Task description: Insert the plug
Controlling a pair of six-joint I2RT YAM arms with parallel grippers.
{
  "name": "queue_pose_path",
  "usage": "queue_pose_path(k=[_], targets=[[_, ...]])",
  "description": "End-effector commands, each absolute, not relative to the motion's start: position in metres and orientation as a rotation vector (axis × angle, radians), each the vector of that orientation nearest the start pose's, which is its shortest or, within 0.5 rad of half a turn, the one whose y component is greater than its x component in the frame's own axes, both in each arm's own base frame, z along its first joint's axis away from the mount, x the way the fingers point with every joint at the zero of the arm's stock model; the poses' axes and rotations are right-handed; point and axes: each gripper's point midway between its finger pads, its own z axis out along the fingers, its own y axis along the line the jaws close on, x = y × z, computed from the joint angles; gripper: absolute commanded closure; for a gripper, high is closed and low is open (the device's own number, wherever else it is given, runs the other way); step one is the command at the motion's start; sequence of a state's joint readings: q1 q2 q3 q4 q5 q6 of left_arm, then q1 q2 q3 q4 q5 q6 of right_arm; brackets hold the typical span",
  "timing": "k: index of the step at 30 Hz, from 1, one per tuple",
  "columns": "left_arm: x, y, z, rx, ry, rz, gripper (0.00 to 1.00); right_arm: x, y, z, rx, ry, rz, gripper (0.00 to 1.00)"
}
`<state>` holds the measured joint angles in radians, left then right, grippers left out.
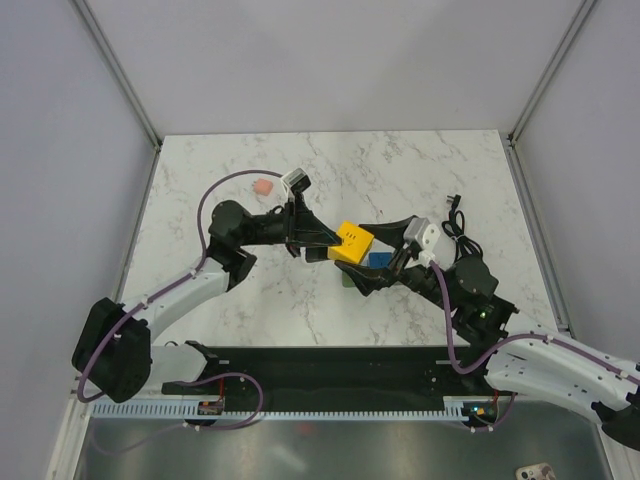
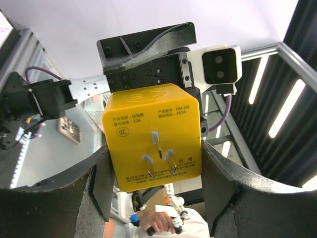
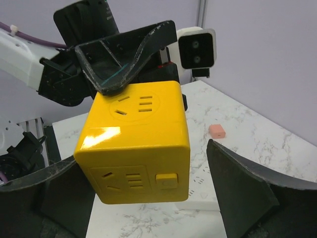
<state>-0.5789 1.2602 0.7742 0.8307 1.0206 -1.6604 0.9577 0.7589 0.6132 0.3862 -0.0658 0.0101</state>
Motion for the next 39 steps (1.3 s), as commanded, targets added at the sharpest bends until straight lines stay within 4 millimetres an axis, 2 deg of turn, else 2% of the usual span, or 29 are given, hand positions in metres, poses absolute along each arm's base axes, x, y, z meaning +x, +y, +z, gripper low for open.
queue_pose_path(k=[1, 10, 12, 13, 14, 15, 16, 17, 18, 19, 20, 23, 24, 25, 26, 27, 29, 30, 31, 32, 33, 34, 35, 36, 37, 38, 39], targets=[[0.155, -0.303, 0.376, 0.250, 1.802, -2.429, 0.98, 0.173, 0.278, 0.366, -0.645, 1.072, 0.921, 0.09], [0.154, -0.299, 0.380, 0.209, 1.769, -2.478, 0.98, 0.169, 0.280, 0.375, -0.631, 1.034, 0.956, 0.21], [0.155, -0.299, 0.381, 0.207, 1.749, -2.491, 0.98, 0.168, 0.280, 0.375, -0.634, 1.030, 0.961, 0.37], [0.155, -0.298, 0.380, 0.202, 1.751, -2.499, 0.98, 0.168, 0.280, 0.375, -0.631, 1.027, 0.960, 0.48], [0.156, -0.299, 0.379, 0.193, 1.751, -2.499, 0.93, 0.168, 0.279, 0.377, -0.627, 1.024, 0.962, 0.68], [0.156, -0.299, 0.377, 0.187, 1.754, -2.497, 0.73, 0.167, 0.279, 0.379, -0.623, 1.016, 0.966, 0.75], [0.157, -0.299, 0.376, 0.181, 1.751, -2.493, 0.62, 0.166, 0.278, 0.382, -0.622, 1.011, 0.966, 0.81], [0.158, -0.299, 0.373, 0.167, 1.757, -2.489, 0.51, 0.167, 0.277, 0.383, -0.615, 1.015, 0.965, 0.93], [0.158, -0.299, 0.373, 0.178, 1.749, -2.478, 0.43, 0.169, 0.277, 0.385, -0.611, 1.025, 0.958, 1.00], [0.158, -0.299, 0.374, 0.186, 1.744, -2.471, 0.31, 0.170, 0.276, 0.386, -0.606, 1.034, 0.952, 1.00], [0.158, -0.300, 0.375, 0.198, 1.741, -2.464, 0.24, 0.173, 0.276, 0.385, -0.602, 1.050, 0.945, 1.00], [0.162, -0.300, 0.372, 0.215, 1.761, -2.421, 0.11, 0.184, 0.278, 0.381, -0.581, 1.141, 0.920, 1.00], [0.169, -0.302, 0.364, 0.197, 1.799, -2.379, 0.07, 0.188, 0.278, 0.380, -0.581, 1.197, 0.900, 1.00], [0.171, -0.301, 0.361, 0.193, 1.818, -2.350, 0.05, 0.191, 0.280, 0.377, -0.581, 1.233, 0.896, 1.00], [0.177, -0.299, 0.358, 0.179, 1.837, -2.312, 0.04, 0.194, 0.283, 0.365, -0.601, 1.295, 0.879, 1.00], [0.183, -0.300, 0.344, 0.149, 1.893, -2.260, 0.02, 0.194, 0.284, 0.369, -0.601, 1.299, 0.882, 1.00], [0.187, -0.296, 0.340, 0.146, 1.906, -2.200, 0.01, 0.192, 0.283, 0.367, -0.592, 1.327, 0.897, 1.00], [0.195, -0.293, 0.327, 0.118, 1.957, -2.134, 0.01, 0.191, 0.282, 0.370, -0.585, 1.333, 0.904, 1.00], [0.198, -0.289, 0.327, 0.127, 1.961, -2.098, 0.01, 0.198, 0.276, 0.370, -0.530, 1.366, 0.879, 1.00], [0.209, -0.280, 0.321, 0.080, 1.982, -2.043, 0.00, 0.202, 0.273, 0.362, -0.522, 1.421, 0.852, 1.00], [0.215, -0.274, 0.315, 0.095, 1.979, -1.979, 0.00, 0.205, 0.270, 0.370, -0.499, 1.432, 0.835, 1.00], [0.220, -0.267, 0.302, 0.029, 2.044, -1.942, 0.00, 0.211, 0.269, 0.366, -0.484, 1.469, 0.805, 1.00], [0.230, -0.251, 0.298, 0.040, 2.021, -1.869, 0.00, 0.212, 0.268, 0.356, -0.486, 1.530, 0.779, 1.00], [0.236, -0.242, 0.292, 0.029, 2.029, -1.823, 0.00, 0.214, 0.265, 0.364, -0.470, 1.538, 0.772, 1.00], [0.238, -0.232, 0.277, -0.052, 2.115, -1.779, 0.00, 0.218, 0.267, 0.349, -0.487, 1.613, 0.733, 1.00], [0.249, -0.215, 0.269, -0.028, 2.093, -1.667, 0.00, 0.222, 0.265, 0.360, -0.454, 1.620, 0.721, 1.00], [0.252, -0.205, 0.258, -0.053, 2.127, -1.597, 0.00, 0.225, 0.266, 0.357, -0.456, 1.652, 0.701, 1.00]])
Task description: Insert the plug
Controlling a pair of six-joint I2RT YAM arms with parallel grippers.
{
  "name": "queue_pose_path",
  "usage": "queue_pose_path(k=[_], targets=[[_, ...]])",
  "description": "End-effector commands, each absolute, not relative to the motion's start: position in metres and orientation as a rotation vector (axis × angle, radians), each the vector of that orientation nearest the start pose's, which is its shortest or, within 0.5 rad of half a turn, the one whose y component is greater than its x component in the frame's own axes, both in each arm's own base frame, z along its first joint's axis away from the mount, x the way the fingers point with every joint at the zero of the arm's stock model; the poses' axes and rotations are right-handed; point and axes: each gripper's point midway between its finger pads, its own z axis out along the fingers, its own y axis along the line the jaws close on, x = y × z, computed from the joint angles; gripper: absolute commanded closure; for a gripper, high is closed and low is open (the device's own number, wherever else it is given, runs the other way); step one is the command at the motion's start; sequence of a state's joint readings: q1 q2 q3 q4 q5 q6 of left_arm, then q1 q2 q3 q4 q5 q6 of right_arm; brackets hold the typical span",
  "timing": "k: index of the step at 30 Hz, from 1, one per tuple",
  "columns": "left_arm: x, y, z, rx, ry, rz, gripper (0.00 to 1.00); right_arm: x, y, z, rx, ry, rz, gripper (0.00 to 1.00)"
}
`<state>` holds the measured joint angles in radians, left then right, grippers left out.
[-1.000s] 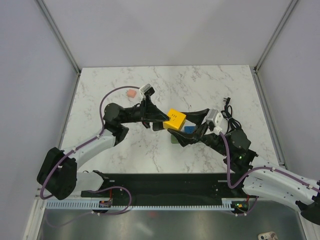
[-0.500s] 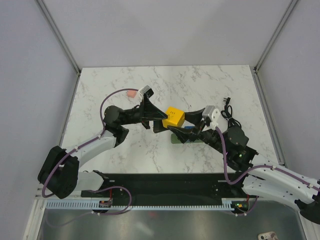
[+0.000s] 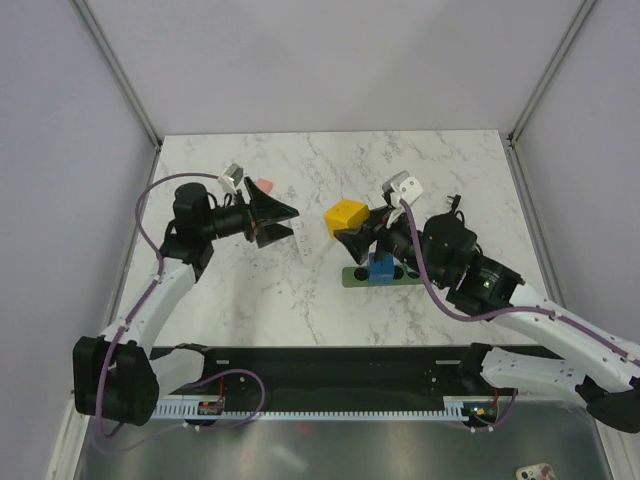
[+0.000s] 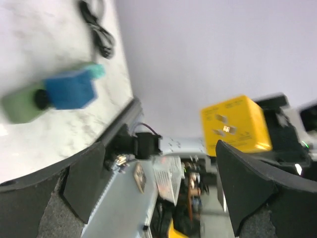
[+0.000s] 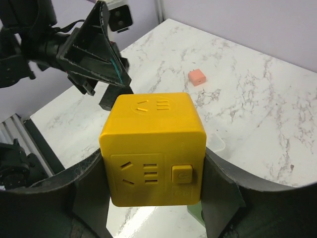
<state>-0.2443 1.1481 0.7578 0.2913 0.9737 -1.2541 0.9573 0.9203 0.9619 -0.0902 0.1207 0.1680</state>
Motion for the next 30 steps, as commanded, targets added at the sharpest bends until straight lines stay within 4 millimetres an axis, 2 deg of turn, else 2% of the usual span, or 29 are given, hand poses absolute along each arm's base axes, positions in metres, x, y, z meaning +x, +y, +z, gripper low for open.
queue_pose_path(k=[1, 2, 3, 4, 5, 6, 8, 9, 10, 11, 12, 14, 15, 17, 18, 20, 21, 23, 24, 25, 26, 28, 30], targets=[[0.257, -0.193, 0.243, -0.146, 2.206, -1.474, 0.00, 0.233, 0.273, 0.343, -0.466, 1.714, 0.660, 1.00], [0.262, -0.179, 0.230, -0.081, 2.222, -1.323, 0.00, 0.235, 0.272, 0.327, -0.484, 1.796, 0.609, 1.00], [0.264, -0.170, 0.223, -0.080, 2.243, -1.211, 0.00, 0.238, 0.276, 0.340, -0.468, 1.806, 0.611, 1.00], [0.274, -0.153, 0.215, -0.125, 2.258, -1.043, 0.00, 0.245, 0.286, 0.321, -0.486, 1.879, 0.576, 1.00], [0.267, -0.143, 0.203, -0.121, 2.311, -0.951, 0.00, 0.246, 0.287, 0.321, -0.489, 1.924, 0.557, 1.00], [0.264, -0.136, 0.207, -0.116, 2.295, -0.897, 0.00, 0.255, 0.293, 0.302, -0.456, 2.000, 0.514, 1.00], [0.264, -0.114, 0.202, -0.177, 2.275, -0.725, 0.00, 0.258, 0.295, 0.282, -0.463, 2.091, 0.448, 1.00], [0.264, -0.105, 0.202, -0.195, 2.256, -0.669, 0.00, 0.261, 0.301, 0.284, -0.465, 2.103, 0.448, 1.00], [0.263, -0.088, 0.202, -0.238, 2.213, -0.557, 0.00, 0.266, 0.308, 0.259, -0.496, 2.173, 0.392, 1.00], [0.262, -0.081, 0.201, -0.253, 2.198, -0.508, 0.00, 0.270, 0.314, 0.258, -0.494, 2.184, 0.390, 1.00], [0.258, -0.075, 0.200, -0.261, 2.175, -0.477, 0.00, 0.275, 0.323, 0.237, -0.518, 2.232, 0.360, 1.00], [0.253, -0.075, 0.203, -0.231, 2.150, -0.480, 0.00, 0.280, 0.335, 0.228, -0.531, 2.253, 0.354, 1.00], [0.251, -0.078, 0.201, -0.219, 2.134, -0.500, 0.00, 0.285, 0.340, 0.212, -0.545, 2.281, 0.327, 1.00], [0.245, -0.081, 0.211, -0.185, 2.070, -0.534, 0.00, 0.293, 0.350, 0.208, -0.550, 2.281, 0.314, 1.00], [0.245, -0.081, 0.212, -0.184, 2.059, -0.533, 0.00, 0.298, 0.356, 0.191, -0.566, 2.309, 0.283, 1.00], [0.243, -0.080, 0.215, -0.176, 2.045, -0.531, 0.00, 0.304, 0.367, 0.188, -0.575, 2.319, 0.288, 1.00], [0.242, -0.081, 0.215, -0.173, 2.044, -0.534, 0.00, 0.306, 0.373, 0.170, -0.594, 2.354, 0.270, 1.00], [0.241, -0.084, 0.212, -0.162, 2.055, -0.546, 0.00, 0.307, 0.386, 0.155, -0.616, 2.396, 0.276, 1.00], [0.241, -0.085, 0.213, -0.155, 2.058, -0.552, 0.00, 0.306, 0.387, 0.149, -0.628, 2.421, 0.264, 1.00], [0.240, -0.087, 0.213, -0.147, 2.057, -0.557, 0.00, 0.310, 0.391, 0.152, -0.620, 2.418, 0.269, 1.00], [0.240, -0.087, 0.212, -0.145, 2.059, -0.557, 0.00, 0.310, 0.393, 0.141, -0.629, 2.441, 0.252, 1.00], [0.240, -0.087, 0.213, -0.144, 2.054, -0.553, 0.00, 0.313, 0.394, 0.140, -0.621, 2.450, 0.235, 1.00], [0.239, -0.087, 0.213, -0.144, 2.056, -0.553, 0.00, 0.314, 0.391, 0.128, -0.630, 2.488, 0.197, 1.00]])
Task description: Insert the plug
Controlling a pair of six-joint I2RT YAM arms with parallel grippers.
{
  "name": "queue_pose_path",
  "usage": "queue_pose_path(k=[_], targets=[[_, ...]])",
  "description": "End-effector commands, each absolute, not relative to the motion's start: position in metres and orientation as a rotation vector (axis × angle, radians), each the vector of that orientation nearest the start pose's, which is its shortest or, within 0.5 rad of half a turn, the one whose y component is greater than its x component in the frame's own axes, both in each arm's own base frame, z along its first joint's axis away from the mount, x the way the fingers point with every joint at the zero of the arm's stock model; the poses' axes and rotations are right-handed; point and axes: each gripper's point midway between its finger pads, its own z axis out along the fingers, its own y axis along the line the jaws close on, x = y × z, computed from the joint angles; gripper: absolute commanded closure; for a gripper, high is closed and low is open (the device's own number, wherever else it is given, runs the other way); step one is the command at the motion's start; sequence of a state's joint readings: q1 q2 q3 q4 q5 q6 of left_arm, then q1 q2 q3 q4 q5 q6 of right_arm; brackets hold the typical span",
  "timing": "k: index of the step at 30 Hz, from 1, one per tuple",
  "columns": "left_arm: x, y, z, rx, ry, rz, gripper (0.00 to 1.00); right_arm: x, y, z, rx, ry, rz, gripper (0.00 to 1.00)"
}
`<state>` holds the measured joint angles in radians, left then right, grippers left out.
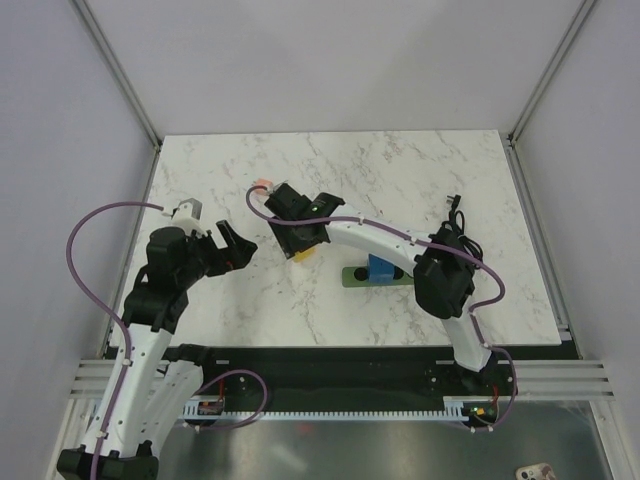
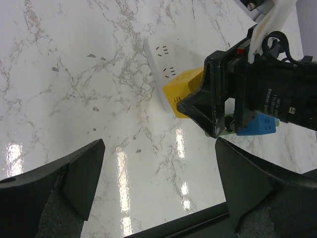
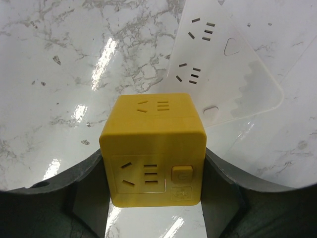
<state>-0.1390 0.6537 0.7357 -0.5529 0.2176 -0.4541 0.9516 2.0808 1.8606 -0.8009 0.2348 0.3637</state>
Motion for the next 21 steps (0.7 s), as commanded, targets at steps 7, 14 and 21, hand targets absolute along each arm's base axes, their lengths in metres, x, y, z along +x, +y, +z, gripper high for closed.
queue_pose_path(k=[7, 14, 21], targets=[[0.239, -0.087, 0.214, -0.141, 2.050, -0.557, 0.00, 0.336, 0.404, 0.134, -0.623, 2.442, 0.182, 1.00], [0.239, -0.086, 0.213, -0.142, 2.053, -0.550, 0.00, 0.339, 0.394, 0.127, -0.618, 2.510, 0.137, 1.00], [0.237, -0.087, 0.215, -0.137, 2.044, -0.555, 0.01, 0.328, 0.380, 0.129, -0.591, 2.574, 0.087, 1.00]])
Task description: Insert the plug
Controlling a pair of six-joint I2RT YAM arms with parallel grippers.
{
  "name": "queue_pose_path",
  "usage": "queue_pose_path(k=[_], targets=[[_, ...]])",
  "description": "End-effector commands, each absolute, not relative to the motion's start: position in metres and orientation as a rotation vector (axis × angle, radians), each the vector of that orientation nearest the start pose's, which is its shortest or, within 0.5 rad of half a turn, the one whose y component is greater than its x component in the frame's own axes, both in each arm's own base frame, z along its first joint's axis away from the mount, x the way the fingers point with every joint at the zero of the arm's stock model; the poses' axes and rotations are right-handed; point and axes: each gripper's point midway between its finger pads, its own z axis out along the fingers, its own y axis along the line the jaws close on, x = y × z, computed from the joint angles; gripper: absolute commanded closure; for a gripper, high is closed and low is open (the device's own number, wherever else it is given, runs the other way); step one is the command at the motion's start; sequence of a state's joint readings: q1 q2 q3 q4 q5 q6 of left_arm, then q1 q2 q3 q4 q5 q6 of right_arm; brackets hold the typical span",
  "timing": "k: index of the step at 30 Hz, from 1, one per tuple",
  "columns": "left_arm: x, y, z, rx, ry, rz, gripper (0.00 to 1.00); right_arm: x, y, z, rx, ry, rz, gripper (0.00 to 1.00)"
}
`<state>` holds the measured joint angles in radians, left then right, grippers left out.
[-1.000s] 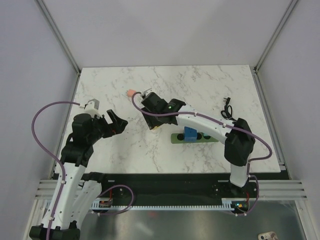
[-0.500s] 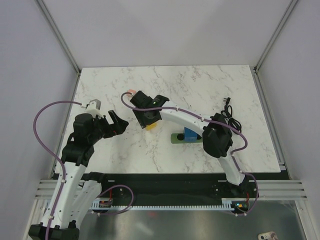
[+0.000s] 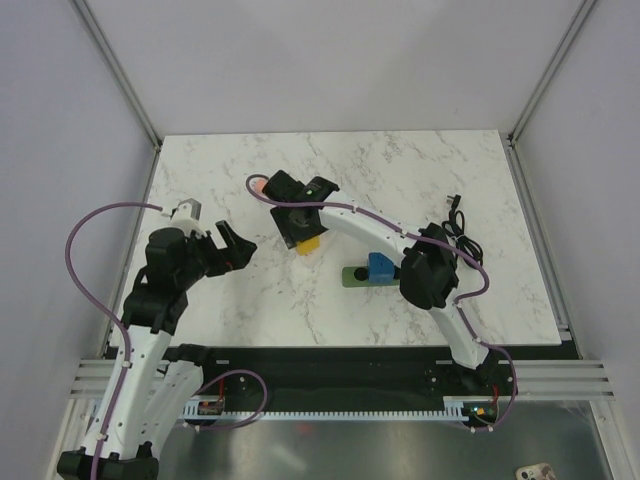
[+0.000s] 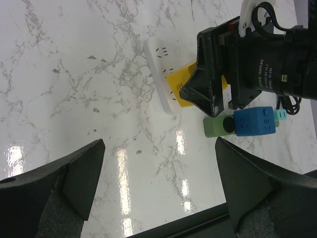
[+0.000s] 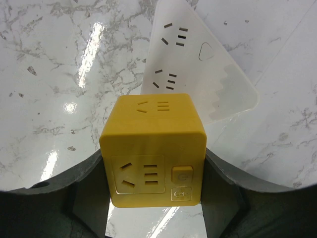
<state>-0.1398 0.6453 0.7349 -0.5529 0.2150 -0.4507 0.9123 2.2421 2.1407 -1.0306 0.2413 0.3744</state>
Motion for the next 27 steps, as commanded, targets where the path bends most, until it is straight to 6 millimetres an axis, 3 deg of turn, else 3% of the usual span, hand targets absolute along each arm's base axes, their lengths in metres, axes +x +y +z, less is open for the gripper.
queue_pose_path(k=[1, 10, 19, 27], targets=[[0.237, -0.087, 0.215, -0.136, 2.046, -0.556, 0.01, 0.328, 0.379, 0.130, -0.577, 2.571, 0.085, 1.00], [0.235, -0.094, 0.213, -0.114, 2.056, -0.577, 0.01, 0.319, 0.381, 0.109, -0.531, 2.650, 0.068, 1.00], [0.234, -0.094, 0.215, -0.110, 2.046, -0.576, 0.01, 0.322, 0.386, 0.100, -0.568, 2.629, 0.050, 1.00], [0.233, -0.093, 0.215, -0.110, 2.041, -0.572, 0.01, 0.325, 0.376, 0.096, -0.549, 2.631, -0.022, 1.00]])
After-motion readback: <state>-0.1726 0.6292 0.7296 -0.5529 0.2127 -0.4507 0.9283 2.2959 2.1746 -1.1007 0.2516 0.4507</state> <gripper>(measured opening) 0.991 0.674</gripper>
